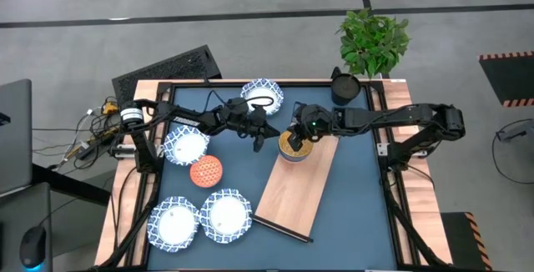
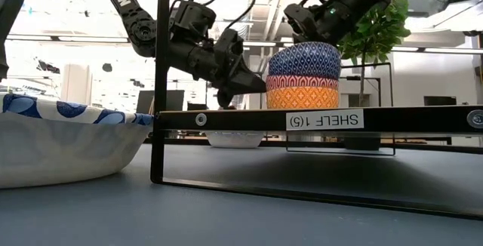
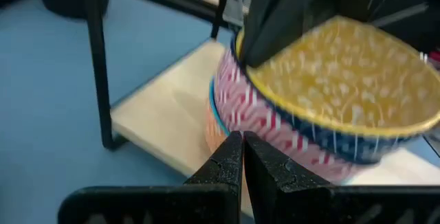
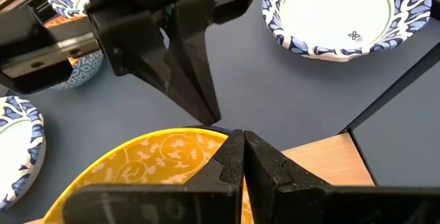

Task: Place and stack bowls onto a shelf
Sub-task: Adjust the stacked bowls on the shelf

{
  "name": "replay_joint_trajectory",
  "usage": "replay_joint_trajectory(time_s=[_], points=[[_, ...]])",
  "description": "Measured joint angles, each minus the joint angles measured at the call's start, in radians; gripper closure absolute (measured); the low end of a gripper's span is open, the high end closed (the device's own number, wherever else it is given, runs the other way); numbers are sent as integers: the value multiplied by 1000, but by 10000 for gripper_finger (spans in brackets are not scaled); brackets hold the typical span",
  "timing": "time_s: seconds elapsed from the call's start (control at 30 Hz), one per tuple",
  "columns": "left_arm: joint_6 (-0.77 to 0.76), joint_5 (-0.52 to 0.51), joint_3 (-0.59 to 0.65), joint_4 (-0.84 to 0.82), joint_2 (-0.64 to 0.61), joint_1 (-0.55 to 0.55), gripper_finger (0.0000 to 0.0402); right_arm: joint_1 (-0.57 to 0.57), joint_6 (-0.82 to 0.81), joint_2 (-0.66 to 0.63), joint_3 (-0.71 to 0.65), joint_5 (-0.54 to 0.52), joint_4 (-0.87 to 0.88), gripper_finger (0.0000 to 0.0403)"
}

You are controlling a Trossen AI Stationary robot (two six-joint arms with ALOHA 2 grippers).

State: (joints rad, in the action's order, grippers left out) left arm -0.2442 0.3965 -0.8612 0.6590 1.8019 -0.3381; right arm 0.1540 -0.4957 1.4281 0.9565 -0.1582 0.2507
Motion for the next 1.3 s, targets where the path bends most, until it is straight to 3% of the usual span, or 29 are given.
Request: replay_joint_trajectory(time_s=[0.43, 0.93, 1.17, 1.3], points=[[-1, 48, 0, 44, 0, 0, 401, -1, -1, 0, 0, 3, 4, 372], [7, -26, 0, 129, 0, -9, 402, -1, -1, 0, 0, 3, 5, 372], [23, 98, 0, 182, 0, -18, 402, -1, -1, 1, 0, 3, 6, 372], [27, 116, 0, 180, 0, -20, 402, -1, -1, 0, 0, 2, 5, 372]])
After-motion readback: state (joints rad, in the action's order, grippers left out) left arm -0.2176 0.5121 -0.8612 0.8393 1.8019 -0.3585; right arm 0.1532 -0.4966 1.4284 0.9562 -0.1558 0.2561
